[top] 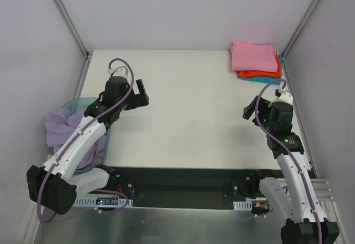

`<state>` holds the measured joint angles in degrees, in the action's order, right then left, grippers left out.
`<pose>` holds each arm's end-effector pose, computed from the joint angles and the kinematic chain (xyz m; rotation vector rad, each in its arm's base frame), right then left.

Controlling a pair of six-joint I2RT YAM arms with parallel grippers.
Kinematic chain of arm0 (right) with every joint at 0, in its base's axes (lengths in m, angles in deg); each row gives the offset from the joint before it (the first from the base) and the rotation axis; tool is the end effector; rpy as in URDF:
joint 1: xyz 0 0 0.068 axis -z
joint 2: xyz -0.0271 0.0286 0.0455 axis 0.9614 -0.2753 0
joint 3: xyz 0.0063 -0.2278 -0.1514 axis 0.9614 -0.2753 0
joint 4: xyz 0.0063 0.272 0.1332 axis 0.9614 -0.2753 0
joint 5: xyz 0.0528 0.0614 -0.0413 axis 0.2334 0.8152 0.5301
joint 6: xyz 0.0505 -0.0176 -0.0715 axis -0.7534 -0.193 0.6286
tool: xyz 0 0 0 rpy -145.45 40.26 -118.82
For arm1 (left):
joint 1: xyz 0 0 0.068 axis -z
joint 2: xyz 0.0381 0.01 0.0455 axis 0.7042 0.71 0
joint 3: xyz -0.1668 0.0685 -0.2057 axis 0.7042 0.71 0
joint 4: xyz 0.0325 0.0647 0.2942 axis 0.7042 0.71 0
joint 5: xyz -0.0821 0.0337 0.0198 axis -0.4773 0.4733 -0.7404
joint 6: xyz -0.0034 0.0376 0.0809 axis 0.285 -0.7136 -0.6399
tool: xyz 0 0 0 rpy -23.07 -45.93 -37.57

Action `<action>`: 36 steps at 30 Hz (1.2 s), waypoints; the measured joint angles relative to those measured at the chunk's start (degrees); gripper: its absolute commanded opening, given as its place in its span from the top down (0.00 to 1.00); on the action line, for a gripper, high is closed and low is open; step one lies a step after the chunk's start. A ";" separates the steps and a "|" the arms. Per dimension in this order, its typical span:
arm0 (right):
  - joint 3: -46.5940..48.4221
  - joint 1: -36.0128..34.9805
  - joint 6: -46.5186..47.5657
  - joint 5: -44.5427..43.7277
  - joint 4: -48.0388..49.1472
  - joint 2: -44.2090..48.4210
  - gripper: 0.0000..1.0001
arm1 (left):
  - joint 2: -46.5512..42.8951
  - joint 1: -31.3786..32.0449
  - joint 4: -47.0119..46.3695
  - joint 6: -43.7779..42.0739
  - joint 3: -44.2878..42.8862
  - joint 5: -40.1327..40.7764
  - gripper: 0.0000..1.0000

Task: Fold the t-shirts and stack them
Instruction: Grab crumpled tshirt from bin with the left arm

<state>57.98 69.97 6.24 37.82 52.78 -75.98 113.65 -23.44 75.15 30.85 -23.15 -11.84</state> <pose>0.2528 0.0120 0.2725 0.0999 1.9725 0.0507 0.3088 -0.1116 0.2970 -0.1428 2.0737 -0.3987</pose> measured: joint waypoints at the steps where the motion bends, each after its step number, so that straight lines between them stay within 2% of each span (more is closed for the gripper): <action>1: -0.04 0.00 0.00 -0.07 0.09 0.44 0.03 | -0.31 0.02 0.17 0.42 0.00 0.63 0.01; 3: -0.09 0.00 -0.11 -0.42 0.11 1.33 0.03 | -1.03 0.02 1.20 1.07 -0.02 2.60 0.01; 9: 2.19 0.00 -0.50 -0.11 -1.42 -0.70 0.03 | -1.84 -1.18 9.03 4.13 -1.29 15.47 0.01; 11: 4.04 0.00 -0.50 0.94 -1.51 -2.84 0.03 | -1.68 -4.26 11.19 5.62 -2.14 16.92 0.01; 16: 6.14 0.00 -0.42 4.52 -1.44 -7.82 0.03 | -0.74 -20.44 14.82 11.30 -2.34 17.46 0.01; 19: 6.14 0.00 -0.24 5.92 -1.73 -9.49 0.03 | -0.55 -26.88 16.50 14.08 -1.03 18.64 0.01; 31: 6.47 0.00 0.35 9.57 -1.95 -12.57 0.03 | 8.79 -41.86 17.38 19.12 4.59 18.71 0.01; 33: 6.47 0.00 0.46 9.73 -2.01 -12.59 0.03 | 8.87 -43.76 17.75 20.00 5.51 19.43 0.02; 36: 6.47 0.00 0.59 9.77 -2.01 -12.74 0.03 | 8.87 -44.61 17.99 20.68 5.62 20.50 0.09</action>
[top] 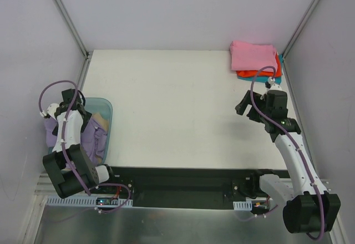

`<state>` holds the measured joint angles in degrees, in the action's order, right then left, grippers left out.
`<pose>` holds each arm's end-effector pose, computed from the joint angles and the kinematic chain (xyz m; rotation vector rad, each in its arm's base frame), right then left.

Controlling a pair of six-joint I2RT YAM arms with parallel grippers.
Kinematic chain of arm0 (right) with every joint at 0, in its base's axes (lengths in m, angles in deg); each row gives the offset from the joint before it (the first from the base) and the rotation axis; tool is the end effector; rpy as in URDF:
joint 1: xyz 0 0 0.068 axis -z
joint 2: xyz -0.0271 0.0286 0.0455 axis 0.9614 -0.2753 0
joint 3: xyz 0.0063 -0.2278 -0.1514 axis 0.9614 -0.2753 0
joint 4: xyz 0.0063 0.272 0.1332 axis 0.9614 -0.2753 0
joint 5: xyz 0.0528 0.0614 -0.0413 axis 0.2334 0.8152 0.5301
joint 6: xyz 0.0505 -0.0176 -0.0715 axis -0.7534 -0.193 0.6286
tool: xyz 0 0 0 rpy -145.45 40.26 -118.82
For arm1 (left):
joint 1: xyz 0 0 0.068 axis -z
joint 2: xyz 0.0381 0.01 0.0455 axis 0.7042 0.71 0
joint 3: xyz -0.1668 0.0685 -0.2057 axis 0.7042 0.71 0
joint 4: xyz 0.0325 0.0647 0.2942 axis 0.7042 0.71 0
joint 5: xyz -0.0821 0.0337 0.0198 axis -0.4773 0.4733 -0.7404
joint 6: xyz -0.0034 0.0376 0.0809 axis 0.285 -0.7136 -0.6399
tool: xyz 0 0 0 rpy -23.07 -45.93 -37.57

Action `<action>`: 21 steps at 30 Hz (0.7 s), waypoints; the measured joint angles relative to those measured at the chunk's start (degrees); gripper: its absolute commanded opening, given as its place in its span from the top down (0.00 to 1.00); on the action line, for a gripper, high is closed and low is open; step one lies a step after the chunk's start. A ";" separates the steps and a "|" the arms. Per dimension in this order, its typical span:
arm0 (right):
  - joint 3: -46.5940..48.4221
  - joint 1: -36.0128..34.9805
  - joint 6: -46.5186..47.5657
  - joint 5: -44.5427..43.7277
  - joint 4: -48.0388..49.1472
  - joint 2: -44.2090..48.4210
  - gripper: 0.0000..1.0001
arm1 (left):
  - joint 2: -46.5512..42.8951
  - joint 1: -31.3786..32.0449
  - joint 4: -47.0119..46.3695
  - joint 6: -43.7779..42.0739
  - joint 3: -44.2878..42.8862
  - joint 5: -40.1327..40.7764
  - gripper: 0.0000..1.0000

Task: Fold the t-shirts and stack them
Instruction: Grab crumpled tshirt from bin with the left arm

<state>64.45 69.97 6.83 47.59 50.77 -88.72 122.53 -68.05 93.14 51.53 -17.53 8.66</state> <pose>0.2880 0.0281 0.2605 -0.0129 2.1246 0.2086 0.2597 0.1504 0.1839 -1.5620 1.9749 0.4469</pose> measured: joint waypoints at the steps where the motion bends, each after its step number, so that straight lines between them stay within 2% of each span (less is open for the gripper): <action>1: 0.00 0.00 0.02 0.00 0.00 -0.11 0.03 | 0.00 -0.09 0.00 0.13 0.00 0.24 0.11; 4: 0.00 0.00 0.04 0.00 -0.02 -0.63 0.03 | 0.00 -0.50 0.00 0.98 0.02 1.31 0.12; 11: 0.00 0.00 0.22 -0.15 0.00 -2.01 0.03 | 0.52 -4.44 0.00 2.93 0.76 5.44 0.24; 14: 0.00 0.00 0.46 -0.26 0.00 -2.36 0.03 | 1.42 -5.31 -0.02 3.54 0.76 5.84 0.59; 15: 0.00 0.00 0.50 -0.31 0.00 -2.36 0.03 | 2.10 -5.31 0.00 3.65 0.72 5.79 1.00; 21: 0.00 0.00 0.90 -0.79 0.00 -2.29 0.03 | 4.15 -5.29 0.24 2.10 -0.61 3.43 1.00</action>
<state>64.45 69.97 7.73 46.80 50.77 -91.02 126.68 -73.34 93.38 53.63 -18.14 12.09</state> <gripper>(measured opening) 0.969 0.022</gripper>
